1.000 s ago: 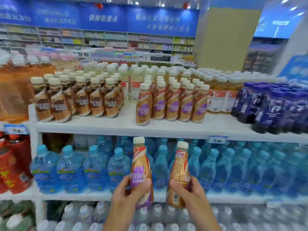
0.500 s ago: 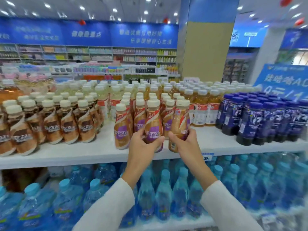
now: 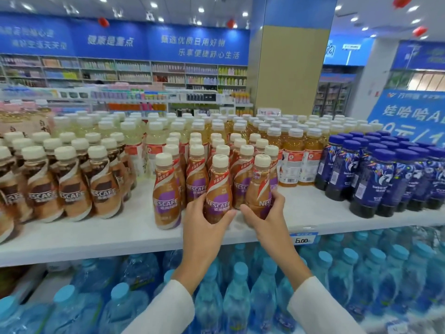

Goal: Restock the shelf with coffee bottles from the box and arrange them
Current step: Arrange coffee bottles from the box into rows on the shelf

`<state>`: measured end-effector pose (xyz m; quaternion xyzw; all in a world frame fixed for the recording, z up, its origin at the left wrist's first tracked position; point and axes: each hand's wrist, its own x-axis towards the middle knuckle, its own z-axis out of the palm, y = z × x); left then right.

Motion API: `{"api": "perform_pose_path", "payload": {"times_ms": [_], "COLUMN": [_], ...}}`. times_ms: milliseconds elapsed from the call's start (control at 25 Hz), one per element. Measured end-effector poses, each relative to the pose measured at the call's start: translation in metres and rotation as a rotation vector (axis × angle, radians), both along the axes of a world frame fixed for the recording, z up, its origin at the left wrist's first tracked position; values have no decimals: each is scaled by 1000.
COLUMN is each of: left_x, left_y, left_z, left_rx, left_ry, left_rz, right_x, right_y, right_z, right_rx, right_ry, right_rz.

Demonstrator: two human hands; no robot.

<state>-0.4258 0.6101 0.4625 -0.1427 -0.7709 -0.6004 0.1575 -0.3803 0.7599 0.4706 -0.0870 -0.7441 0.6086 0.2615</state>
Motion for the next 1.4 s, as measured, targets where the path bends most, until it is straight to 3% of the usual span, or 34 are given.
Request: {"api": "perform_pose_path", "payload": {"times_ms": [520,880,1160,1400], "left_x": [14,22,35,26], "left_y": [4,7,-22,-27], "left_z": [-2,-5,-17,-14], "left_rx": [102,88,-22,69], "left_ry": [-62,-49,134,138], "left_rz": [80,151,398,370], "right_x": [0,13,1,-10], "right_y": [17,5,-36,-50], "right_z": [-1,-6,-8,-10], "right_rx": [195,79,103,154], "right_ry": [-9,93,117,143], "right_rz": [-40,8,36,-16]}}
